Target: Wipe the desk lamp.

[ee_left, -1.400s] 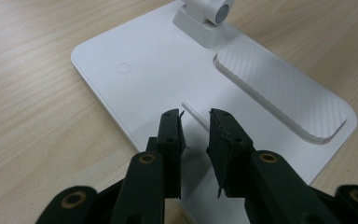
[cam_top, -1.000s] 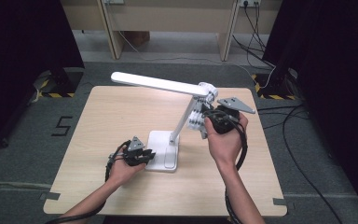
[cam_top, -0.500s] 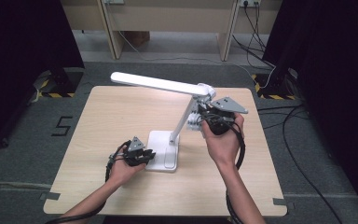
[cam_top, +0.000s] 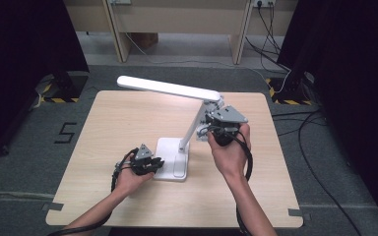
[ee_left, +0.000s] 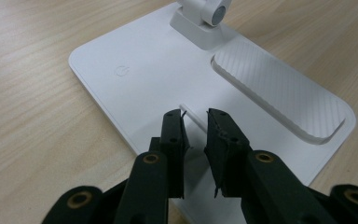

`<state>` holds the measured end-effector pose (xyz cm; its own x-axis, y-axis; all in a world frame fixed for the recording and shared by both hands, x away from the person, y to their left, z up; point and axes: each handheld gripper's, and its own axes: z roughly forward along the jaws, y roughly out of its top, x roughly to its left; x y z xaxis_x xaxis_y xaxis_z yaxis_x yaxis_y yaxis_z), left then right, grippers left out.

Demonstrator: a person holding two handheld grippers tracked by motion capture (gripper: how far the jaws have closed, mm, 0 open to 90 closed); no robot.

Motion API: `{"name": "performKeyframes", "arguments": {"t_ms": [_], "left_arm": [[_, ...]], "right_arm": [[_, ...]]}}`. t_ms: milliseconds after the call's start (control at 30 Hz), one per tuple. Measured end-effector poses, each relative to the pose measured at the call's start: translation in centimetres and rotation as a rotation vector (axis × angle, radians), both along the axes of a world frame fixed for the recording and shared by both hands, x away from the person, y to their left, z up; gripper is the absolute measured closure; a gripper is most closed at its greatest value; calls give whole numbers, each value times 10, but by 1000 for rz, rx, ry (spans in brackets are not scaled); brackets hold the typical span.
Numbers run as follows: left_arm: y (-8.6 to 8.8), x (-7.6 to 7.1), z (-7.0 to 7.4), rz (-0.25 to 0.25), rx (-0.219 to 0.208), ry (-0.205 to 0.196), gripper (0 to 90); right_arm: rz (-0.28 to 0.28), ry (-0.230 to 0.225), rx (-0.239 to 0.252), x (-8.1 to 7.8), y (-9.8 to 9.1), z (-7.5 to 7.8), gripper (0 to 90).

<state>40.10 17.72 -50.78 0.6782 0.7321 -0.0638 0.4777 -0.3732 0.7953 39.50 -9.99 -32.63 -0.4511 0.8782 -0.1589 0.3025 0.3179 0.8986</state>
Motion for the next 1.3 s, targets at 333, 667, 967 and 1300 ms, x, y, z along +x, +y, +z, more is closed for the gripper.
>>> {"name": "performKeyframes", "arguments": {"t_ms": [333, 667, 967, 1300], "left_arm": [[0, 0, 0, 4, -2, -1, 756], [0, -1, 0, 2, 1, 0, 755], [1, 0, 0, 0, 0, 1, 753], [1, 0, 0, 1, -1, 2, 752]], "right_arm": [[26, 70, -15, 7, 8, -30, 810], [54, 153, -13, 16, 20, -75, 805], [108, 312, 4, 26, 26, -114, 804], [71, 390, 41, 49, 26, -135, 797]]}}
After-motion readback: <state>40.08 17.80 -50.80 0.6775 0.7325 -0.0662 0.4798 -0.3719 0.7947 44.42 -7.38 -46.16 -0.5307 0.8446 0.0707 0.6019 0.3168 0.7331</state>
